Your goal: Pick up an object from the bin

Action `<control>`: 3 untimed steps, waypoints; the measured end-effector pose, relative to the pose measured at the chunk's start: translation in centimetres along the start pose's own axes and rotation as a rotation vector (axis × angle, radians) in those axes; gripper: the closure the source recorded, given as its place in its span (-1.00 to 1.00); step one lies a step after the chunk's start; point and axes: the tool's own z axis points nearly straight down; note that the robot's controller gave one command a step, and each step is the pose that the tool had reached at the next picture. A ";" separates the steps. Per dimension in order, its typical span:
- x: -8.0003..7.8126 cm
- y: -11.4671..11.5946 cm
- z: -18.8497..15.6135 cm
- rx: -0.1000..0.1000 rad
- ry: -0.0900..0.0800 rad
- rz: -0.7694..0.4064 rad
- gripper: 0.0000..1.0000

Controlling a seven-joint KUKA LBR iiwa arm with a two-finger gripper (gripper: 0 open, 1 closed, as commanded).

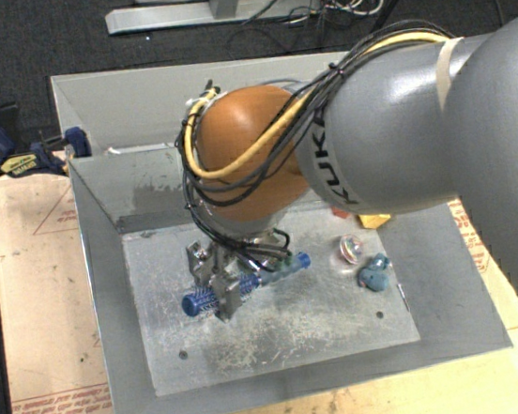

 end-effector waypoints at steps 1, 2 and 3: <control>-0.3 -1.0 -7.5 0.004 -0.011 -0.008 1.00; -3.4 -0.2 -4.7 0.001 -0.003 -0.428 1.00; -4.7 -3.8 -3.5 0.002 -0.001 -0.637 1.00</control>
Offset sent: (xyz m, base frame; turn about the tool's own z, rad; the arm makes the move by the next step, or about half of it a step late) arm 0.0061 -0.0080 0.0707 -0.0113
